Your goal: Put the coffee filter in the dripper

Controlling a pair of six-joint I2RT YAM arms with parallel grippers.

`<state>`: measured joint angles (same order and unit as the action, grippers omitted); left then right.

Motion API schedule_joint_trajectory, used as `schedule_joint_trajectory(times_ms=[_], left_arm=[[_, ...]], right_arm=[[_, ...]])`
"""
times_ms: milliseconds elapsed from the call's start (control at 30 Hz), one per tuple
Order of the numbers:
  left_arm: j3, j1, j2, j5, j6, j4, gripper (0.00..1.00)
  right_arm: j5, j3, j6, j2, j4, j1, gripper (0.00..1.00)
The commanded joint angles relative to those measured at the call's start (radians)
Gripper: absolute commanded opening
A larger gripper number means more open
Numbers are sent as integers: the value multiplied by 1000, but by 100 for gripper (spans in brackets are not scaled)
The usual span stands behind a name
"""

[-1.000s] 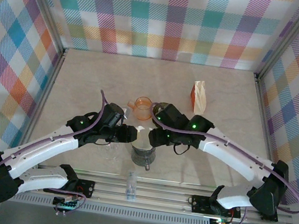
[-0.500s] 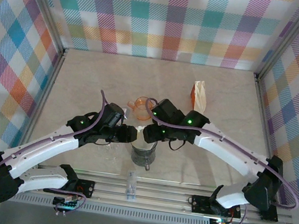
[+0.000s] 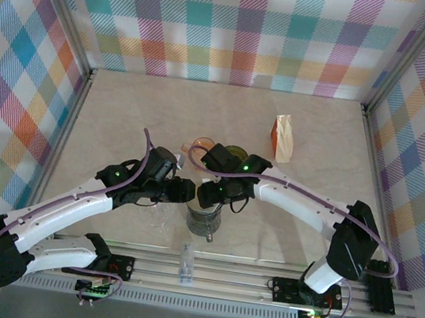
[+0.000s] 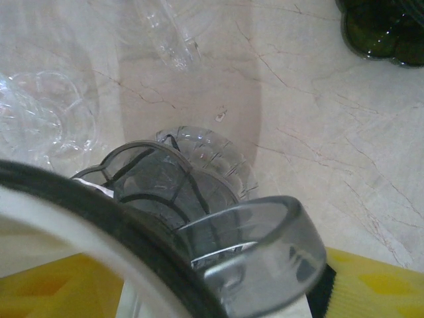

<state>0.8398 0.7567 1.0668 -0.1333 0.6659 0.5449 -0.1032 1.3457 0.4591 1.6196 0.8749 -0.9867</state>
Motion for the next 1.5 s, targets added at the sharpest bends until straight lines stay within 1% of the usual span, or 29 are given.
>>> schedule_joint_trajectory(times_ms=[0,167,333,500,600,867,1167,1333,1467], left_arm=[[-13,-8,6,-7,11,-7,46],[-14,-7,8,-9,14,-8,46],[-17,-7,9,-12,15,-14,46],[-22,-7,11,-12,20,-16,46],[-19,-7,8,-12,21,-16,46],[-4,-7,-12,-2,21,-5,47],[9,-7,-54,-7,39,-7,55],[16,-8,-80,-11,52,0,57],[34,-12,-126,21,58,31,58]], right_arm=[[5,-22,-15,31,-1,4,72],[-3,-33,-8,43,-3,4,72],[-18,-19,-3,-1,4,4,72],[-44,3,17,-103,17,4,72],[-81,-13,32,-186,8,5,73],[-130,-167,74,-390,-115,4,73],[-132,-241,99,-488,-164,3,73],[-138,-260,111,-534,-173,5,73],[-167,-289,118,-585,-182,3,74]])
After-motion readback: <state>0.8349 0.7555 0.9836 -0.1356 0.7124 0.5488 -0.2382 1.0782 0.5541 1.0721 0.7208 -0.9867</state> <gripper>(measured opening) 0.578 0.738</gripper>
